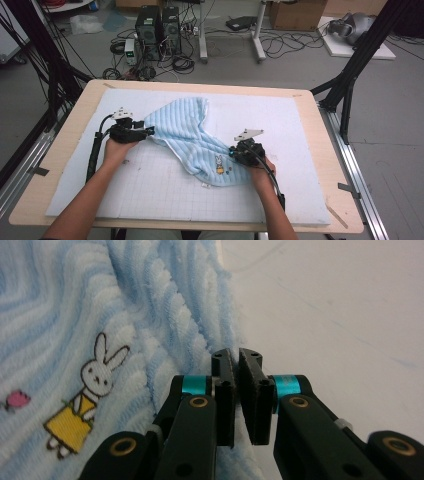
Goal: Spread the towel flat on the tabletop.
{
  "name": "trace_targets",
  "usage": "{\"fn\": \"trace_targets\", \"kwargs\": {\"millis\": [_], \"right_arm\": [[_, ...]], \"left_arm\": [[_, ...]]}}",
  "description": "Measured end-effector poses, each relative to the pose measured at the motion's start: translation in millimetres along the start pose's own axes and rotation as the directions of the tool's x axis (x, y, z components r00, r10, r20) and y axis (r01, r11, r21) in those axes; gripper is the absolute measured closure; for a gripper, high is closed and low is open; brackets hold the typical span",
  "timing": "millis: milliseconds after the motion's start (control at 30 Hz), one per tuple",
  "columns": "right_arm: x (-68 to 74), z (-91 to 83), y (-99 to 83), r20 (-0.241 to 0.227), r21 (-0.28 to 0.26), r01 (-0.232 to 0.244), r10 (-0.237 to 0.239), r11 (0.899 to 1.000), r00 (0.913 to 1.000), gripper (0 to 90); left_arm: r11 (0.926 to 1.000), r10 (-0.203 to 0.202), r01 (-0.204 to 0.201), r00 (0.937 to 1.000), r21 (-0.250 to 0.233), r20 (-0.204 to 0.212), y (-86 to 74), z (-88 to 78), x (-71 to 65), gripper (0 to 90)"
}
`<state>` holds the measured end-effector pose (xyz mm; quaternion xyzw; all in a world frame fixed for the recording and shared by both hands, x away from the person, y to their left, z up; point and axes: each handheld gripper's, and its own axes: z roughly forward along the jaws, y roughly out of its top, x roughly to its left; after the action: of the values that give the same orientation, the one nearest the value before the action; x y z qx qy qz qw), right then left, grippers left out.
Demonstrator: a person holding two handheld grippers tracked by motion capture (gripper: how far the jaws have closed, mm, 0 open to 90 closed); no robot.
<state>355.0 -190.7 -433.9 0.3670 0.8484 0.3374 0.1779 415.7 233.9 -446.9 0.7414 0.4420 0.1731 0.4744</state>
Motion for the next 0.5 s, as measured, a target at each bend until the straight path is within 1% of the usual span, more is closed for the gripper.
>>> {"fn": "trace_targets", "kwargs": {"millis": [33,100,133,167,233,267,300,367,400,467,500], "right_arm": [[-2.3,-6.6,-7.0,0.006,0.0,-0.01,0.01,1.0,0.9999,84.0],[-3.3,-9.2,-9.7,0.007,-0.003,-0.013,0.013,1.0,0.9999,83.1],[-3.8,-14.6,-12.6,0.013,-0.028,-0.017,0.017,0.999,0.9998,78.1],[-3.8,-14.6,-12.6,0.013,-0.028,-0.017,0.017,0.999,0.9998,78.1],[-4.7,-19.3,-12.6,0.028,-0.055,-0.022,0.024,0.998,0.9993,68.5],[-5.4,-21.4,-12.4,0.021,-0.074,-0.029,0.031,0.997,0.9993,66.7],[-5.4,-23.3,-12.2,0.021,-0.092,-0.031,0.033,0.995,0.9992,62.9],[-6.1,-25.5,-11.8,0.029,-0.116,-0.032,0.036,0.993,0.9989,57.9],[-6.3,-25.8,-11.8,0.033,-0.121,-0.035,0.039,0.992,0.9987,55.9],[-5.9,-25.6,-11.8,0.031,-0.122,-0.034,0.038,0.992,0.9988,52.6],[-5.9,-25.1,-11.8,0.033,-0.124,-0.029,0.033,0.992,0.9989,51.2]], "left_arm": [[1.0,0.002,-0.002,1.0,0.001,0.001,-1.0,-0.1,-0.8,40.3],[1.0,-0.001,0.001,0.9999,0.001,0.014,-3.0,-1.0,-3.9,40.2],[1.0,0.003,-0.004,0.9996,0.002,0.028,-3.7,-1.7,-5.9,37.5],[0.9999,0.01,-0.011,0.9992,0.007,0.04,-3.9,-2.4,-7.7,37.5],[0.9996,0.028,-0.028,0.9978,-0.007,0.061,-5.7,-6.1,-15.7,36.5],[0.9992,0.033,-0.032,0.9973,-0.022,0.066,-6.6,-8.1,-19.9,36.4],[0.9988,0.039,-0.037,0.9965,-0.032,0.073,-6.8,-10.2,-23.5,36.6],[0.9981,0.041,-0.036,0.995,-0.05,0.092,-6.2,-14.9,-31.0,36.5],[0.9976,0.04,-0.033,0.9933,-0.06,0.109,-5.8,-17.0,-35.1,36.6],[0.9959,0.056,-0.045,0.9883,-0.078,0.142,-5.0,-20.4,-45.0,37.8],[0.9955,0.064,-0.051,0.9844,-0.08,0.164,-4.4,-21.0,-50.2,39.1]]}}
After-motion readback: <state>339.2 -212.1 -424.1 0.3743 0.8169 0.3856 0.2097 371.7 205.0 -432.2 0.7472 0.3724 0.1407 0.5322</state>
